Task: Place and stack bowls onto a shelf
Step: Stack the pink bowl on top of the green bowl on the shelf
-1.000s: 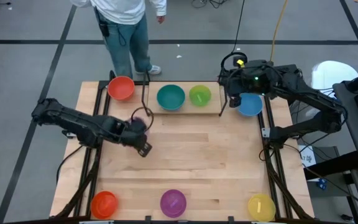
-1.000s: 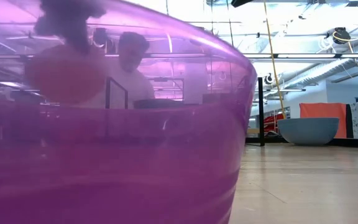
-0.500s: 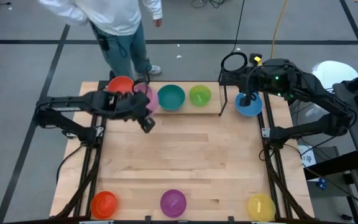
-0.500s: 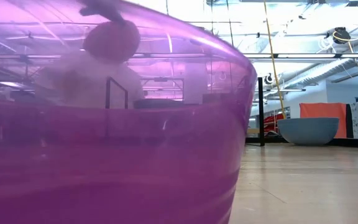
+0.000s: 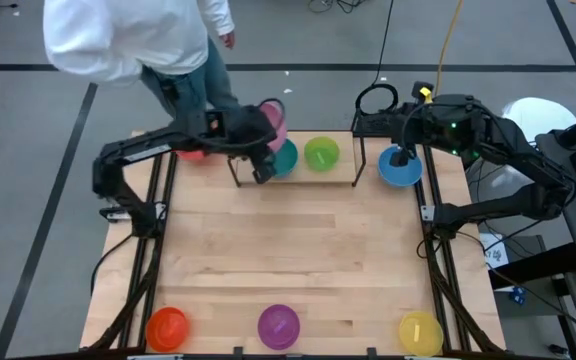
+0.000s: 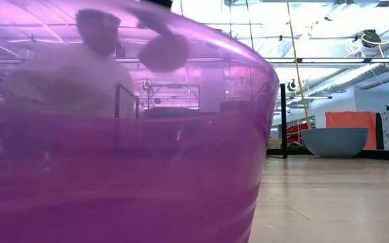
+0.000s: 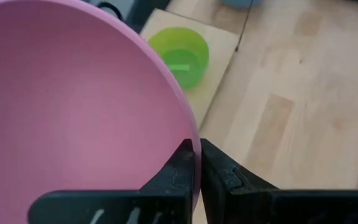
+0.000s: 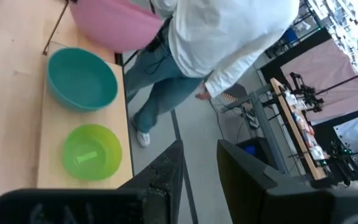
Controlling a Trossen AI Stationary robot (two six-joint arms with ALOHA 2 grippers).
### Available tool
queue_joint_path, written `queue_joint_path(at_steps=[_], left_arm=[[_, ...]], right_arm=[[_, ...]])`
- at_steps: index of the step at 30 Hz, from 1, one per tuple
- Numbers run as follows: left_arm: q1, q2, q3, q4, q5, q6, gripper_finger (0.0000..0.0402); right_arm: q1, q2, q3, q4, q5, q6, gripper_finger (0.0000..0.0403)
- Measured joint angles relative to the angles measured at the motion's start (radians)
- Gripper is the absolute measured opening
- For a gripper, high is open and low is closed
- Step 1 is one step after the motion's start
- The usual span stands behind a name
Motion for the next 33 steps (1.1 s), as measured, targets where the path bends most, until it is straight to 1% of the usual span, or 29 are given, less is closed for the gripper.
queue_joint_path(at_steps=[3,6,10,15,20,25,33], left_arm=[[0.018,0.065,0.015,-0.007,0.037,0.047,0.0010],[0.036,0.120,0.003,-0.025,0.068,0.056,0.0010],[0.054,0.178,-0.007,-0.027,0.082,0.069,0.0010],[0.080,0.219,-0.007,-0.021,0.086,0.081,0.0010],[0.103,0.252,-0.007,-0.021,0.124,0.091,0.0010],[0.113,0.261,-0.007,-0.004,0.127,0.097,0.0010],[0.132,0.296,-0.008,-0.047,0.127,0.091,0.0010]], right_arm=[[0.000,0.000,0.000,-0.017,0.000,0.000,0.0093],[0.000,0.000,0.000,-0.033,0.000,0.000,0.0093],[0.000,0.000,0.000,-0.040,0.000,0.000,0.0093],[0.000,0.000,0.000,-0.042,0.001,0.000,0.0093],[0.000,0.000,0.000,-0.045,0.001,0.000,0.0093],[0.000,0.000,0.000,-0.069,0.001,0.000,0.0093],[0.000,0.000,0.000,-0.081,0.001,0.000,0.0093]])
